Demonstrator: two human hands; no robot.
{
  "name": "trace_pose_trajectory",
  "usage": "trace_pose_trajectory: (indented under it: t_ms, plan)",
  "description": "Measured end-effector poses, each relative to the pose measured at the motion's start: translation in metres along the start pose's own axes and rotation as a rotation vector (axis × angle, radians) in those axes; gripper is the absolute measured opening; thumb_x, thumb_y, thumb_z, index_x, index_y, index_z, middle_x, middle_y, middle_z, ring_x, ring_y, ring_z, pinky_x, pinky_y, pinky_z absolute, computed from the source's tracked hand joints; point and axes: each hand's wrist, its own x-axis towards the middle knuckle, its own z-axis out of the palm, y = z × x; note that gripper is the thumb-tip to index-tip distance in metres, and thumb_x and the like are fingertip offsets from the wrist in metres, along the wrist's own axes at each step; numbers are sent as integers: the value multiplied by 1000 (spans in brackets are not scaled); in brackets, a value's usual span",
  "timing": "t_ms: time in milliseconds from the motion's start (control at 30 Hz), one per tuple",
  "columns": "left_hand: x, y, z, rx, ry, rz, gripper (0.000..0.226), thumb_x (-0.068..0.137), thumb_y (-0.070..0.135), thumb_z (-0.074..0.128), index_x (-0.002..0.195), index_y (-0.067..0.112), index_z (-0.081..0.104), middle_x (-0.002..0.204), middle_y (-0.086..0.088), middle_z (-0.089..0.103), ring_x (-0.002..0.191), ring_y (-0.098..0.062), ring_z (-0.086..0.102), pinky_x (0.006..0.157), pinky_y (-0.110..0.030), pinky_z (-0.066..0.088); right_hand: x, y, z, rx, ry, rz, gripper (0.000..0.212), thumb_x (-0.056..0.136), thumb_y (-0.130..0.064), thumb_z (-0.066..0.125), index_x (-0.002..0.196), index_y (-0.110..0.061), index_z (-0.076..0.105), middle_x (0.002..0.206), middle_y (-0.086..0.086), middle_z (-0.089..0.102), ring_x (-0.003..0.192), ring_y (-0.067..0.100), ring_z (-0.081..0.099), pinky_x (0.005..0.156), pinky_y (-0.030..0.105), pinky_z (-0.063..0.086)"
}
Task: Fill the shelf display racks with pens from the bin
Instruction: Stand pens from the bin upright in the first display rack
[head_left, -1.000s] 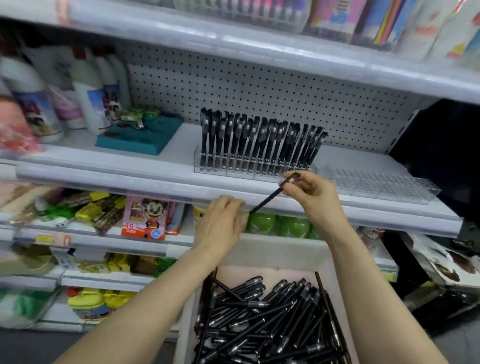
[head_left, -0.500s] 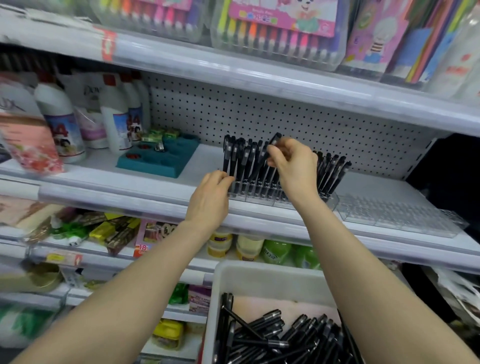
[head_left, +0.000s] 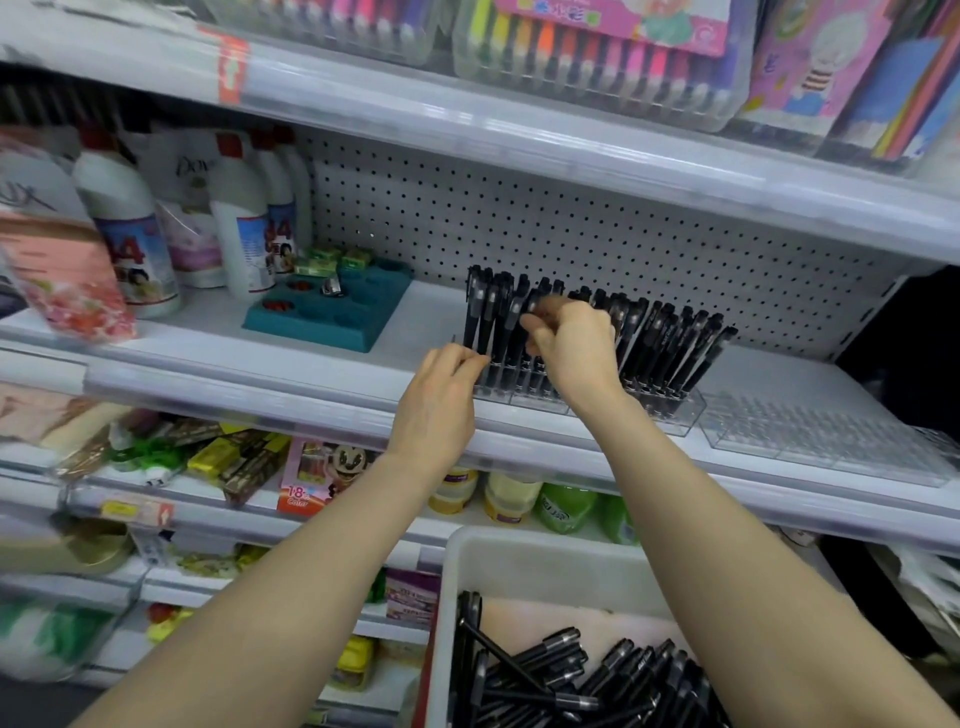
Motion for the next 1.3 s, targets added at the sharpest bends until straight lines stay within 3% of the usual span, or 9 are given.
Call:
trace_pose_trajectory:
  t_ms: [400, 600, 733, 967, 1100, 1300]
  plan:
    - [-2, 1, 1, 15, -15, 6, 56, 73, -18, 59, 124, 2, 62, 113, -10, 57, 103, -28, 52, 82, -39, 51, -6, -6, 4, 88, 87, 60, 24, 95, -28, 61, 105, -8, 71, 78, 10, 72, 75, 26, 68, 77, 40, 56]
    - [-6, 3, -1, 37, -69, 8, 58, 79, -14, 56, 134, 4, 54, 129, -11, 53, 117, -29, 48, 97, -41, 47, -31, 7, -15, 176, 142, 22, 22, 90, -27, 67, 107, -13, 72, 85, -1, 73, 82, 13, 67, 83, 33, 55]
    - [-21, 16, -2, 95, -68, 12, 66, 80, -15, 55, 143, 6, 46, 148, -14, 40, 137, -31, 35, 113, -41, 33, -60, 32, -32, 200, 129, 37, 13, 91, -21, 66, 99, -14, 74, 78, -3, 72, 76, 9, 68, 81, 31, 57]
    - [-95, 75, 32, -97, -150, -16, 50, 81, -3, 61, 129, 10, 59, 132, -11, 53, 120, -31, 49, 98, -45, 47, -144, 105, -26, 178, 31, 135, 6, 84, -18, 69, 84, -21, 74, 69, -6, 72, 67, 10, 68, 74, 40, 58]
    - [-135, 89, 56, -45, -263, -56, 49, 86, 11, 57, 134, 15, 56, 132, -8, 52, 117, -31, 51, 93, -43, 48, -191, 138, -14, 234, -141, 208, 7, 85, -16, 70, 81, -20, 72, 65, -3, 70, 59, 13, 67, 68, 42, 59]
    - [-152, 77, 64, 33, -209, -29, 57, 81, 1, 65, 134, 21, 59, 113, -7, 61, 105, -28, 52, 90, -35, 42, -237, 173, 3, 2, -485, 198, 11, 84, -26, 72, 94, -22, 75, 90, -5, 73, 84, 13, 66, 80, 27, 50]
